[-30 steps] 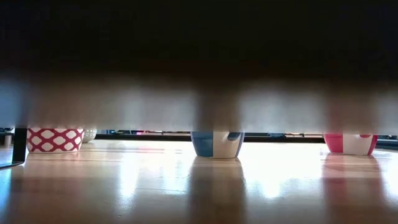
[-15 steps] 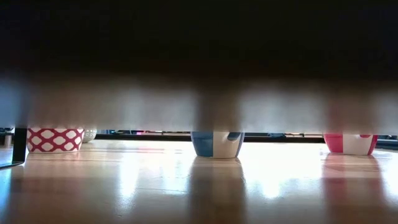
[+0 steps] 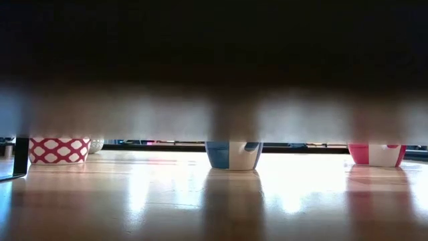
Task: Place coffee mugs
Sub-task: Put the red pattern mug on the shelf
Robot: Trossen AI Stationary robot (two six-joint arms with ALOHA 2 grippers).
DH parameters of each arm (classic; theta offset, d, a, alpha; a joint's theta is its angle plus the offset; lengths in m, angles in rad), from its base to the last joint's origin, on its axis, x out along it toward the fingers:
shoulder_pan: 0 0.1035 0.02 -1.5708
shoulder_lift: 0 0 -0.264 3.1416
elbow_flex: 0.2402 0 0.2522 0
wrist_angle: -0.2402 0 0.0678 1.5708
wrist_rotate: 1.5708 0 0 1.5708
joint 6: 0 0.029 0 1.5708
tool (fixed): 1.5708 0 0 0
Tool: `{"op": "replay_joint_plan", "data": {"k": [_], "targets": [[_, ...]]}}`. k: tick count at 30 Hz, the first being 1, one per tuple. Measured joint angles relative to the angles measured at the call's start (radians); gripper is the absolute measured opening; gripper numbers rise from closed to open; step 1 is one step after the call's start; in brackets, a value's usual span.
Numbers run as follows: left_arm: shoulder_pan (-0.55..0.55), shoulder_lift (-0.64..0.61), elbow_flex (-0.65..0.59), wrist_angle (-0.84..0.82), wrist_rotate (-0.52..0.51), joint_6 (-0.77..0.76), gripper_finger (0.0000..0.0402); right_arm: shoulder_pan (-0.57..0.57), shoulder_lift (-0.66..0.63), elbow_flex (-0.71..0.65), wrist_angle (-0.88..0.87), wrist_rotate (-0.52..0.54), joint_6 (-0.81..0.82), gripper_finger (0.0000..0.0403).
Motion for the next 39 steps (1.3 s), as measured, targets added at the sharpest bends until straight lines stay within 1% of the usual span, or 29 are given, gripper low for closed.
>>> {"op": "replay_joint_plan", "data": {"k": [12, 14, 16, 17, 19, 20, 21, 24, 30, 34, 39], "targets": [[0.0, 0.19, 0.0, 0.01, -0.035, 0.01, 0.0142, 0.0, 0.0, 0.0, -0.001, 0.001, 0.0, 0.0084], [0.0, 0.21, 0.0, 0.018, -0.037, 0.014, 0.0133, 0.0, 0.0, 0.0, -0.001, 0.001, 0.0, 0.0084], [0.0, 0.216, 0.0, 0.026, -0.047, 0.037, 0.0107, 0.0, 0.0, 0.0, -0.002, 0.001, 0.0, 0.0084], [0.0, 0.216, 0.0, 0.03, -0.056, 0.041, 0.0087, 0.0, 0.0, 0.0, -0.002, 0.001, 0.0, 0.0084], [0.001, 0.208, 0.005, 0.036, -0.087, 0.045, 0.0034, 0.0, 0.0, 0.0, -0.006, 0.001, 0.0, 0.0084], [0.005, 0.196, 0.015, 0.029, -0.096, 0.05, 0.0019, 0.0, 0.0, 0.0, -0.008, 0.001, 0.0, 0.0084], [0.01, 0.183, 0.027, 0.03, -0.114, 0.057, 0.0014, 0.0, 0.0, 0.0, -0.009, 0.001, 0.0, 0.0084], [0.038, 0.148, 0.073, 0.034, -0.111, 0.067, 0.001, 0.0, 0.0, 0.0, -0.013, 0.001, 0.0, 0.0084], [0.086, 0.064, 0.191, -0.013, -0.036, 0.114, 0.0008, 0.0, 0.0, 0.0, -0.022, -0.014, 0.0, 0.0084], [0.091, 0.036, 0.321, -0.079, -0.02, 0.115, 0.0008, 0.003, 0.0, 0.0, -0.043, -0.018, 0.0, 0.0084], [0.054, 0.062, 0.498, -0.138, -0.043, 0.116, 0.0008, 0.003, 0.0, 0.0, -0.061, -0.018, 0.0, 0.0084]]}}
